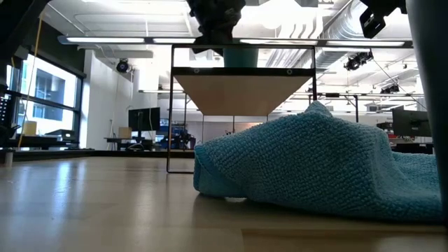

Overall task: Stack small to large cups/mugs on shelf
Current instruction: Put the green cup on the shelf

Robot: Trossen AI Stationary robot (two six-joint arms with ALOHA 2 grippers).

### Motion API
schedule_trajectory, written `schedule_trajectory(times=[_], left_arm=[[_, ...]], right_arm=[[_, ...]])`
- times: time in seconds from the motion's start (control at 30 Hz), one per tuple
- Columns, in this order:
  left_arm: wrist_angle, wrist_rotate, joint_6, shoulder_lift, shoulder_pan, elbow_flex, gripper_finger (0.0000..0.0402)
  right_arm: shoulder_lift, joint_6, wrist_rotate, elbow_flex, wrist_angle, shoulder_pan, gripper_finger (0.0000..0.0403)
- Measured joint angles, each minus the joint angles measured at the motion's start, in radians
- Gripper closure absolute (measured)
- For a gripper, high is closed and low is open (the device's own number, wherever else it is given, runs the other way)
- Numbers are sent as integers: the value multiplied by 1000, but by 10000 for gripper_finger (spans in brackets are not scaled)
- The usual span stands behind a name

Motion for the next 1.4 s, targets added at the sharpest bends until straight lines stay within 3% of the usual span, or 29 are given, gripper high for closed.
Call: schedule_trajectory(times=[1.4], left_arm=[[1, 75, -26, 0, 18, 0, 351]], right_arm=[[0, 5, 0, 0, -32, 0, 283]])
